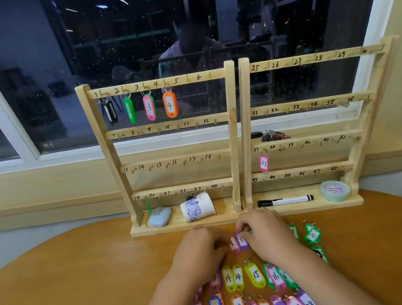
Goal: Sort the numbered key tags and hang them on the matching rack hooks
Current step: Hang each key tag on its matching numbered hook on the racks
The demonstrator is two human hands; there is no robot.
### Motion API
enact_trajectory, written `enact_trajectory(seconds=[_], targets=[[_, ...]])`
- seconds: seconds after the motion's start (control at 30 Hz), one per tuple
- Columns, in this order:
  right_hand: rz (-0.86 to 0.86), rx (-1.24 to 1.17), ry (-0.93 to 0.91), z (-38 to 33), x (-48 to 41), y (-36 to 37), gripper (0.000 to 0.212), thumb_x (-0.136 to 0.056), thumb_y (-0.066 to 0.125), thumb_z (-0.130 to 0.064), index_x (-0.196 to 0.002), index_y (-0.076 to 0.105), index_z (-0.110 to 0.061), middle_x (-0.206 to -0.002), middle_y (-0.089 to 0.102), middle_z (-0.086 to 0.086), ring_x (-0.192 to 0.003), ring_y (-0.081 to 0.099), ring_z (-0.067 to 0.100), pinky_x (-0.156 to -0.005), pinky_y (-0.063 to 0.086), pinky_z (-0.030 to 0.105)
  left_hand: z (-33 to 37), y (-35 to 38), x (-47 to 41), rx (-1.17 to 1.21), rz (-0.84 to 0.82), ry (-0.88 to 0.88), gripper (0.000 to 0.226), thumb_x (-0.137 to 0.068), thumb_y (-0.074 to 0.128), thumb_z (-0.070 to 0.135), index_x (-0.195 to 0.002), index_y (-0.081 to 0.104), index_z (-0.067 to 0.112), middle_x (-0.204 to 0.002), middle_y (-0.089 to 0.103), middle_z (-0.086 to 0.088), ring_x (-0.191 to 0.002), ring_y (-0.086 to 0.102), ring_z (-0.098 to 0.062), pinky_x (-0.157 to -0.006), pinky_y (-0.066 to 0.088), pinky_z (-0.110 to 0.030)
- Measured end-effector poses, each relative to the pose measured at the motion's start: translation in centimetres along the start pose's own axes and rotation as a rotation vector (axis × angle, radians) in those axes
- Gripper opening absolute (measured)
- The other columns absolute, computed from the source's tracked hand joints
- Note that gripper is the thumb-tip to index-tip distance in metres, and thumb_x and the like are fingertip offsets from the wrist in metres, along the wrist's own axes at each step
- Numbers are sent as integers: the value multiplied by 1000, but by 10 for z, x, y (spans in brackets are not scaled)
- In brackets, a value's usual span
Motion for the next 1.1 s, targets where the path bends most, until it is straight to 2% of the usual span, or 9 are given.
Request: enact_trajectory(seconds=[0.27,0.4,0.5,0.57,0.67,0.8,0.87,1.0,1.1], targets=[[-10,9,-55,-3,2,-1,5,-99,72,-39,-95,70,-37,-105,61,-18,-109,51,11,-102,46,34,-7,4,-1,-83,62,-24,11,-92,71,30,-101,72,36,-100,71,16,-101,60,-7,-82,53,-30],[-4,12,-54,-4,3,-2,7,-100,70,-38,-93,69,-36,-105,61,-17,-109,49,11,-102,43,34,-6,6,-2,-86,96,-24,12,-93,71,31,-105,71,36,-100,70,16,-102,59,-7,-81,51,-29],[-2,-22,-47,-3,2,-2,12,-101,69,-32,-89,68,-36,-103,61,-18,-108,50,9,-102,42,33,-5,4,-2,-112,110,-18,12,-98,66,36,-109,70,37,-101,72,14,-99,63,-9,-81,55,-30],[-2,-74,-32,-2,0,-5,16,-100,69,-29,-85,67,-35,-96,60,-19,-103,51,8,-97,44,32,-5,2,-1,-134,128,-14,15,-101,60,41,-114,66,38,-100,75,11,-95,68,-12,-81,57,-36],[0,-211,-19,-3,-5,-12,21,-98,70,-24,-78,68,-33,-91,63,-17,-92,57,5,-85,48,31,-4,-4,0,-92,171,-27,15,-98,62,41,-113,64,40,-96,77,14,-89,69,-7,-77,59,-36],[34,-374,-16,-11,-7,-35,19,-95,75,-23,-77,72,-29,-85,66,-10,-76,56,1,-67,41,18,1,-21,0,88,217,-73,14,-93,65,30,-104,65,38,-88,76,20,-83,69,-3,-73,58,-34],[48,-451,-27,-18,-6,-49,19,-95,75,-20,-77,73,-28,-79,65,-10,-72,55,-2,-64,41,16,2,-31,1,190,236,-74,18,-91,68,22,-101,67,37,-86,75,24,-84,70,-1,-76,58,-32],[88,-617,-71,-40,-12,-79,18,-94,77,-15,-78,76,-24,-68,64,-3,-60,52,-2,-61,41,17,6,-58,7,314,358,-55,30,-90,77,4,-92,70,33,-81,75,24,-83,73,0,-74,49,-9],[131,-619,-109,-61,-21,-107,12,-95,78,-26,-83,77,-29,-65,59,-3,-62,53,3,-64,44,25,17,-81,11,365,393,-25,27,-89,73,-1,-92,72,26,-79,77,20,-84,74,-1,-74,51,-13]])
Point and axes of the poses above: each hand's wrist, its own x-axis away from the middle knuckle, its own y-axis out of the palm, z = x × y, the point moved 1 cm from there along -x, towards the middle knuckle
